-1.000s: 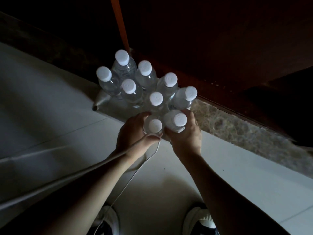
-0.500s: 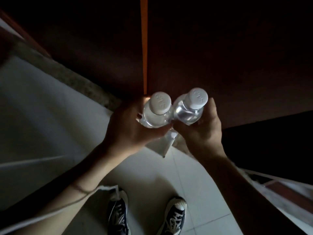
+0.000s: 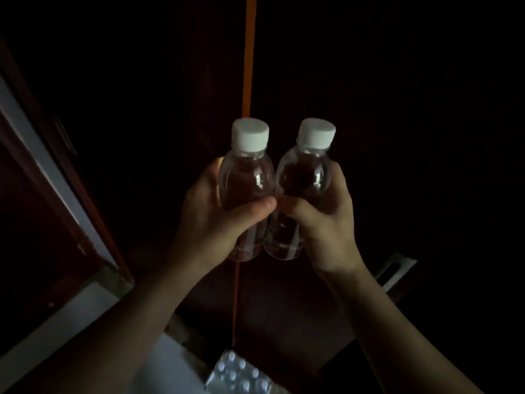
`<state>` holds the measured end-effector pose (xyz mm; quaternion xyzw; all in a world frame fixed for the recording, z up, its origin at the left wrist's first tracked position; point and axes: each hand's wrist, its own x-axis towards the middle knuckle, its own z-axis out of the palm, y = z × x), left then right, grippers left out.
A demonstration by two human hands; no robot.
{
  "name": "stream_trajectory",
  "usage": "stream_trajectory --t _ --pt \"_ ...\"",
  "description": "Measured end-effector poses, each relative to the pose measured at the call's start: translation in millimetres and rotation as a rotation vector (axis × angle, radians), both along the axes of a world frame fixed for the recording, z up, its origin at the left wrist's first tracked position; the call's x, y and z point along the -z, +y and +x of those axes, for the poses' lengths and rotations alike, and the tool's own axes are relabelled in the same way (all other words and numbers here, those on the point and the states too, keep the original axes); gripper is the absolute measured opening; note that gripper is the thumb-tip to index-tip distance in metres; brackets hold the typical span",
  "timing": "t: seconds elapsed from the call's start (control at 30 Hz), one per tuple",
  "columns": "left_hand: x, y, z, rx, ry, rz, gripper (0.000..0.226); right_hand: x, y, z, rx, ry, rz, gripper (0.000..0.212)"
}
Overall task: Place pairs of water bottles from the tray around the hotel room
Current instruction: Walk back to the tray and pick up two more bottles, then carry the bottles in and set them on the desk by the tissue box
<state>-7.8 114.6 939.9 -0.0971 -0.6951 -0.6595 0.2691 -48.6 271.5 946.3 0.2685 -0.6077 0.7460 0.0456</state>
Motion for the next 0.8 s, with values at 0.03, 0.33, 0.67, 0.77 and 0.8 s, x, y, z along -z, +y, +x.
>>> stream_trajectory --t 0.03,0.33,0.67,0.77,0.8 --pt "-26 3 5 0.002 0.040 0.017 0.040 -25 0 6 0.010 0.029 -0.013 0.053" --pt "-139 21 45 0.104 0.197 0.153 0.030 -139 4 61 0.035 0.106 -0.100 0.036" --pt "-162 88 32 0.578 0.175 0.049 0.022 -153 79 100 0.477 0.086 -0.119 0.050" --pt "-164 141 37 0.758 0.150 0.067 0.023 -152 131 135 0.736 0.114 -0.107 0.051" --pt "-164 162 43 0.821 0.138 0.086 0.026 -152 150 151 0.809 0.123 -0.116 0.047"
